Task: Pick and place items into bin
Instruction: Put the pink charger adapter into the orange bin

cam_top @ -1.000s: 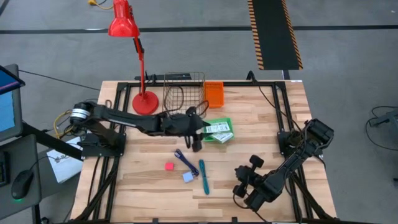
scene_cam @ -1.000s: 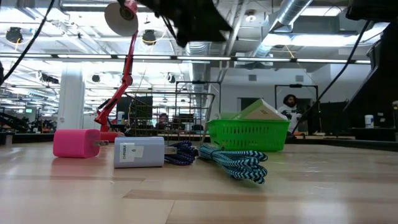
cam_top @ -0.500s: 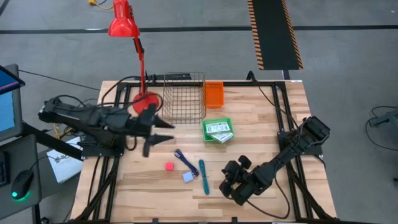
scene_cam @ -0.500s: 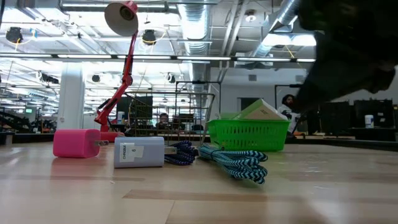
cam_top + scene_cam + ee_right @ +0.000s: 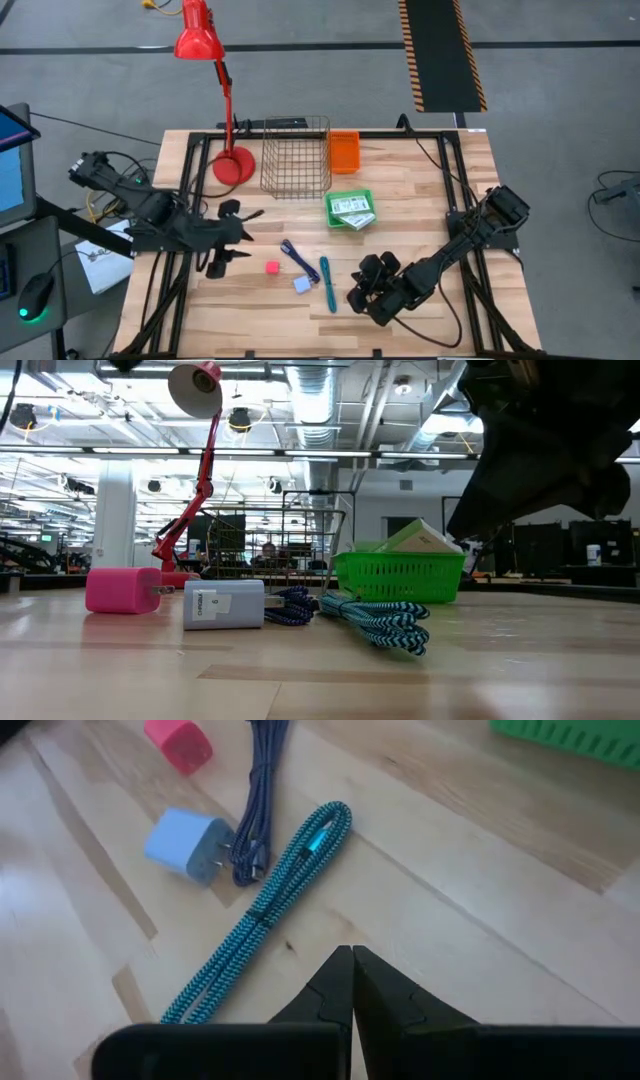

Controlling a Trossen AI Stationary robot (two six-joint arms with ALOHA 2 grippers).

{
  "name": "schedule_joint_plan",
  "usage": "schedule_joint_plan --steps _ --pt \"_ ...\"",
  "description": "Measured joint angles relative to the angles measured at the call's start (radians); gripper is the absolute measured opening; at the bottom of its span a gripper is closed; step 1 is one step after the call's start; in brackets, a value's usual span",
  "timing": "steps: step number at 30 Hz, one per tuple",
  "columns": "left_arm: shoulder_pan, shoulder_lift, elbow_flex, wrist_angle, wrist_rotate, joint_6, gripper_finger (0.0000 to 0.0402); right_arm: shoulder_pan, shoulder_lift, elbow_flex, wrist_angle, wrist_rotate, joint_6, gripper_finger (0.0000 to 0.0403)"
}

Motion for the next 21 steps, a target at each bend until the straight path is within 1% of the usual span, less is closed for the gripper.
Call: schedule_joint_plan --steps 6,9,12,14,21 --pt "0.001 0.033 -0.133 0.002 0.005 0.032 0.0171 0.002 0.000 0.000 0.018 0.000 0.028 0.0000" --pt "0.002 0.070 -0.197 0.007 0.000 0.059 0.0171 0.002 0.000 0.000 0.024 0.000 0.025 0.0000" --pt "0.002 0.117 -0.243 0.051 0.001 0.056 0.0171 0.002 0.000 0.000 0.020 0.000 0.022 0.0000" --pt "0.002 0.156 -0.264 0.064 0.006 0.057 0.0171 0.002 0.000 0.000 0.018 0.000 0.020 0.0000" --pt "0.002 0.289 -0.268 0.162 0.018 0.054 0.0171 0.002 0.000 0.000 0.012 0.000 0.012 0.0000"
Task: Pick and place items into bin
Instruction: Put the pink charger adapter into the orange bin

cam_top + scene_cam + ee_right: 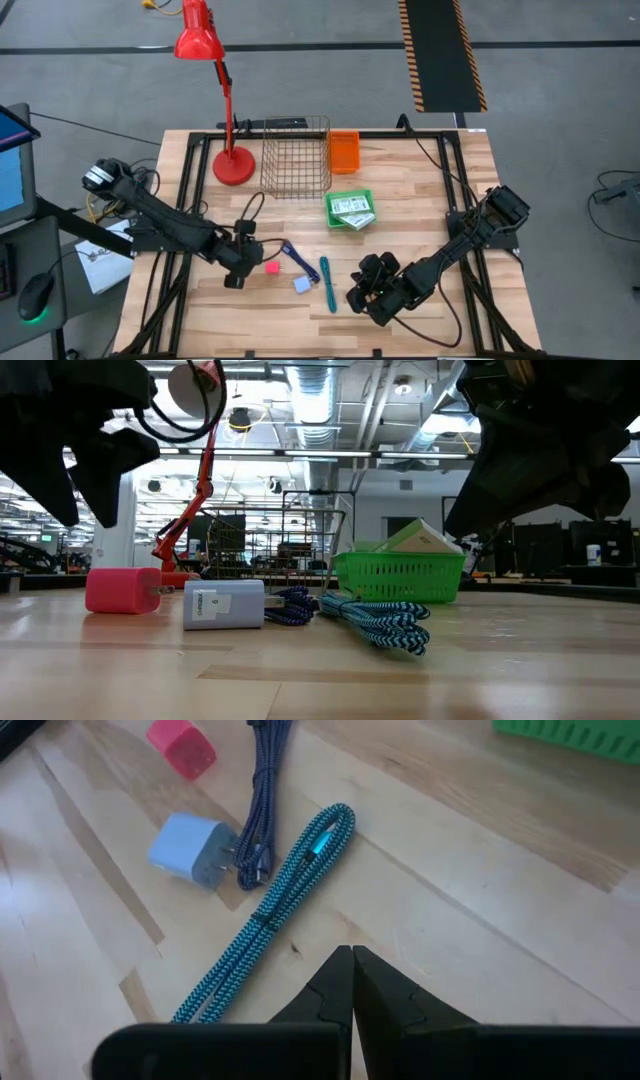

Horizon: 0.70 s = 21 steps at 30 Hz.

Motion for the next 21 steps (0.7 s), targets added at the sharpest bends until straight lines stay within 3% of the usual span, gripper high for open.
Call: schedule_joint_plan --steps 9,21 --pt "0.000 0.109 0.000 0.117 0.136 -0.008 0.0171 0.000 0.000 0.000 -0.003 0.000 -0.005 0.0000" --pt "0.027 0.120 0.000 0.155 0.106 -0.018 0.0171 0.000 0.000 0.000 -0.002 -0.028 -0.029 0.0000"
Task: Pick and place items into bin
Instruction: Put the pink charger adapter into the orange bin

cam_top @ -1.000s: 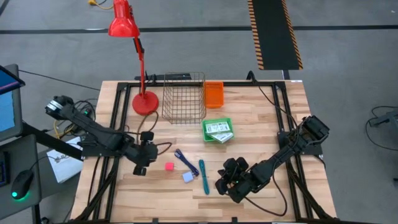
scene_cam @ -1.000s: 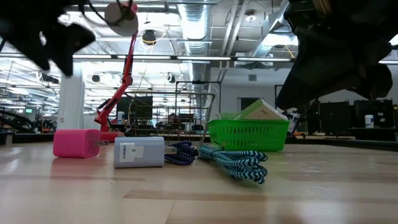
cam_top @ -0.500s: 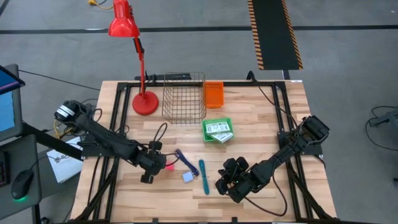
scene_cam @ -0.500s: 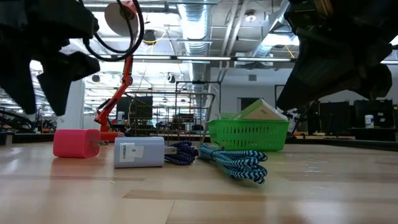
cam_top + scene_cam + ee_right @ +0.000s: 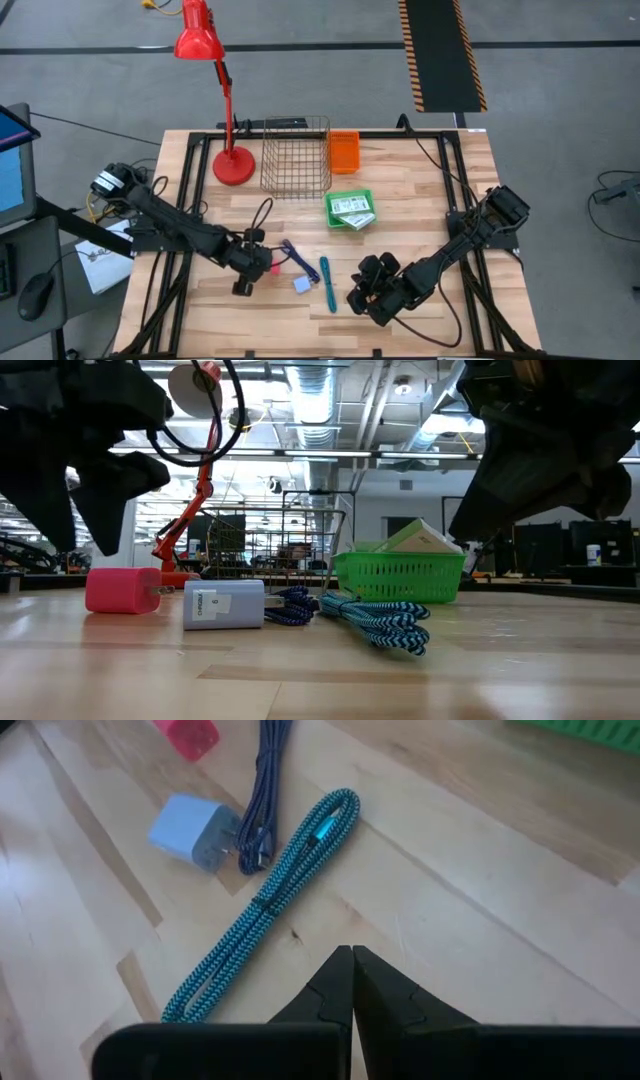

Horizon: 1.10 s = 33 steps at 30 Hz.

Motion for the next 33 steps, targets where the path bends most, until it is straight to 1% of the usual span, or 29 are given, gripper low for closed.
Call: schedule_joint_plan --steps 12,15,21,24,33 --pt "0.027 0.000 0.000 0.000 -0.007 0.022 0.0174 0.013 0.000 0.000 -0.009 -0.004 0.002 0.0000" --pt "0.026 0.000 0.000 0.000 -0.007 0.022 0.0189 0.013 0.000 0.000 -0.009 -0.004 0.001 0.0000" --pt "0.041 0.000 0.000 -0.001 -0.015 0.021 0.0235 0.013 0.000 0.000 -0.010 -0.004 0.001 0.0000" --pt "0.053 0.000 0.000 -0.001 -0.015 0.021 0.0251 0.013 0.000 0.000 -0.011 -0.004 0.001 0.0000" --pt "0.068 0.000 0.000 -0.001 0.000 0.034 0.0258 0.013 0.000 0.000 -0.014 -0.004 0.001 0.0000"
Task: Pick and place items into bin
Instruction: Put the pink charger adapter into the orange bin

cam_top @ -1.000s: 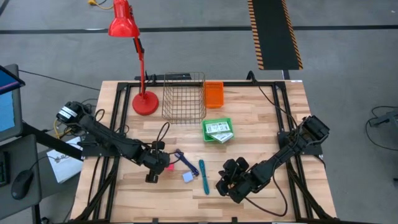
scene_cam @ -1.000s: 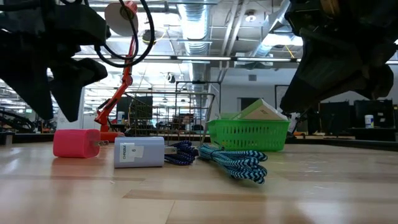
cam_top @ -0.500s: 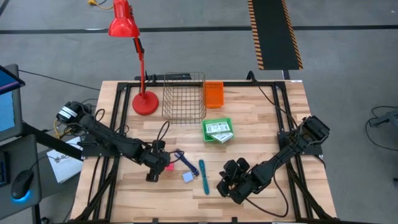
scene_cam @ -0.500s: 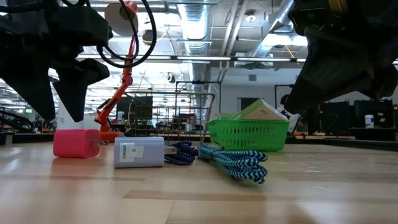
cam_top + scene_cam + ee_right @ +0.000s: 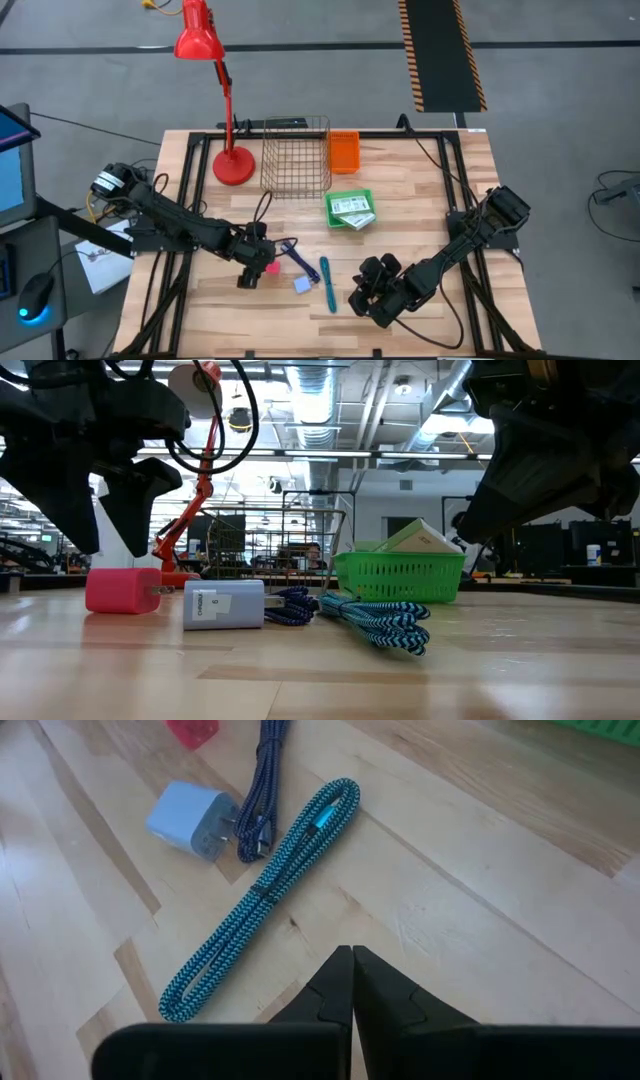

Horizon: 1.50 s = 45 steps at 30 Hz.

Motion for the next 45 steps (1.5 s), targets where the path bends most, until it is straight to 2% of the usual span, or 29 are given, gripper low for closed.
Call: schedule_joint_plan --steps 6,18,26,36,45 --pt "0.000 0.018 0.001 0.003 0.013 0.008 0.0258 0.000 0.000 0.000 -0.008 0.000 0.000 0.0000" --pt "0.002 0.159 0.002 0.014 0.052 0.014 0.0258 0.002 -0.001 0.000 -0.019 -0.013 0.001 0.0000" --pt "0.002 0.163 0.018 0.015 0.077 0.020 0.0258 0.002 -0.001 0.000 -0.030 -0.017 0.002 0.0000" --pt "0.002 0.163 0.053 0.018 0.058 0.105 0.0258 -0.002 -0.001 0.000 -0.032 -0.018 0.002 0.0000" --pt "0.002 0.163 0.053 0.019 0.057 0.119 0.0258 -0.002 -0.001 0.000 -0.030 -0.019 0.002 0.0000"
